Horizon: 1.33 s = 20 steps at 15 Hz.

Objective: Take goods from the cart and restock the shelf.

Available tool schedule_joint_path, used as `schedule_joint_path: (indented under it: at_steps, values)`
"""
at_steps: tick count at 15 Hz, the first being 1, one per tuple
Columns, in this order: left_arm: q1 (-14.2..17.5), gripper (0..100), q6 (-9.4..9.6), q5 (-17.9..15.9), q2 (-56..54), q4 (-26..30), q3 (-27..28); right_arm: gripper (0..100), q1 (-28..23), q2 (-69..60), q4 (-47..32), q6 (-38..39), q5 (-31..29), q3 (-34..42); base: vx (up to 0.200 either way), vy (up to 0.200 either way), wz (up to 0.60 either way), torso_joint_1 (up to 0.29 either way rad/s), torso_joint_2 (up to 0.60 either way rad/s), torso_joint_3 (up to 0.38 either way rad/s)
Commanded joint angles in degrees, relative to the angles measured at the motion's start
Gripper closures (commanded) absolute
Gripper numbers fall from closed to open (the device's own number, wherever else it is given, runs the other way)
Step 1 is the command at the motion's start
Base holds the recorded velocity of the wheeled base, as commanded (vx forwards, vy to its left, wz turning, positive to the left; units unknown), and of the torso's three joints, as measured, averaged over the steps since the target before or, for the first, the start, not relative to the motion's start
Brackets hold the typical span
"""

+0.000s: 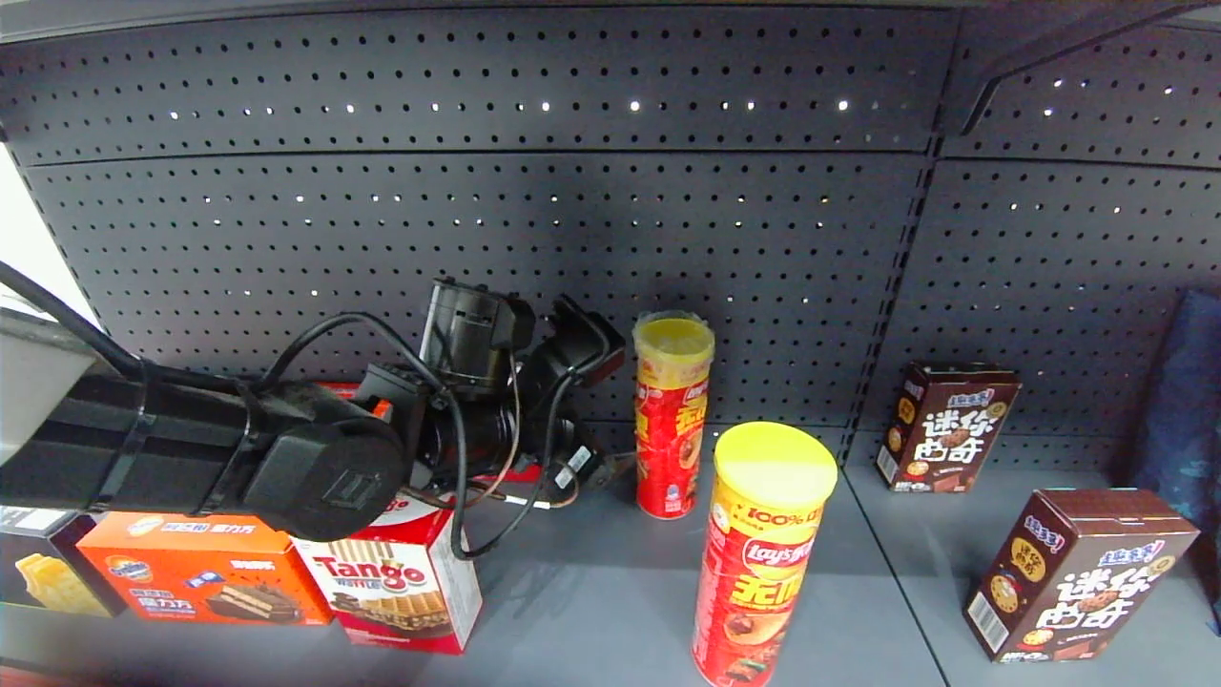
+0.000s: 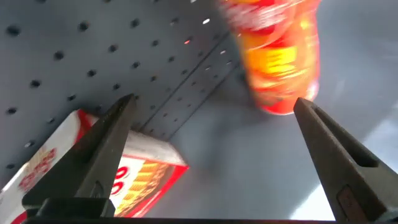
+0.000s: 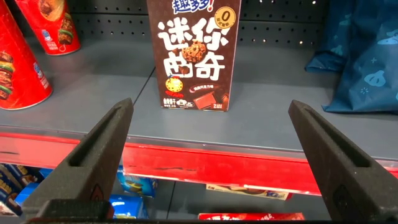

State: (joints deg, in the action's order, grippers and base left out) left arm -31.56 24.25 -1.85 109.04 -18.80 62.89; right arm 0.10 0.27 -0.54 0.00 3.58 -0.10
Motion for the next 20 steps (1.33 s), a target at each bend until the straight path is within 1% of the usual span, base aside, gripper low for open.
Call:
schedule_joint_path:
  at_steps: [1, 5, 6, 7, 10, 13, 15, 16, 17, 18, 19, 20]
  values:
    - [-1.13, 0, -0.25, -0.08, -0.15, 0.08, 0.04, 0, -0.01, 0.08, 0.01, 0.00, 0.02, 0.01, 0.000, 0.000, 0.00, 0.000, 0.00, 0.000]
    - [-0.61, 0, -0.25, 0.89, 1.79, -0.01, 0.30, 0, 0.08, 0.08, 0.01, 0.00, 0.02, 0.01, 0.000, 0.000, 0.00, 0.000, 0.00, 0.000]
    - [-0.52, 0, -0.25, 1.59, 2.14, -0.01, 0.65, 0, -0.01, 0.08, 0.01, 0.00, 0.02, 0.01, 0.000, 0.000, 0.00, 0.000, 0.00, 0.000]
    - [-0.52, 0, -0.25, 3.61, 3.28, -0.10, 1.53, 0, -0.01, 0.08, 0.01, 0.00, 0.02, 0.01, 0.000, 0.000, 0.00, 0.000, 0.00, 0.000]
    - [-0.61, 0, -0.43, 4.93, 5.04, -0.01, 3.55, 0, -0.01, 0.08, 0.01, 0.00, 0.02, 0.01, 0.000, 0.000, 0.00, 0.000, 0.00, 0.000]
    - [-1.13, 0, -1.22, 5.10, 5.21, -0.01, 4.78, 0, -0.01, 0.08, 0.01, 0.00, 0.02, 0.01, 0.000, 0.000, 0.00, 0.000, 0.00, 0.000]
    - [-1.05, 0, -1.40, 5.37, 5.74, -0.01, 5.40, 0, -0.01, 0.08, 0.01, 0.00, 0.02, 0.01, 0.000, 0.000, 0.00, 0.000, 0.00, 0.000]
    - [-0.87, 0, -1.40, 6.07, 6.44, -0.10, 5.75, 0, -0.01, 0.08, 0.01, 0.00, 0.02, 0.01, 0.000, 0.000, 0.00, 0.000, 0.00, 0.000]
    - [-0.69, 0, -1.75, 6.60, 6.62, -0.10, 6.10, 0, -0.01, 0.08, 0.01, 0.00, 0.02, 0.01, 0.000, 0.000, 0.00, 0.000, 0.00, 0.000]
    - [-0.69, 0, -2.63, 7.74, 6.97, -0.01, 6.89, 0, -0.01, 0.08, 0.01, 0.00, 0.02, 0.01, 0.000, 0.000, 0.00, 0.000, 0.00, 0.000]
    - [-0.69, 0, -2.98, 8.97, 7.67, -0.10, 7.77, 0, -0.01, 0.08, 0.01, 0.00, 0.02, 0.01, 0.000, 0.000, 0.00, 0.000, 0.00, 0.000]
    - [-0.61, 0, -3.07, 9.24, 7.76, -0.10, 8.04, 0, -0.01, 0.08, 0.01, 0.00, 0.02, 0.01, 0.000, 0.000, 0.00, 0.000, 0.00, 0.000]
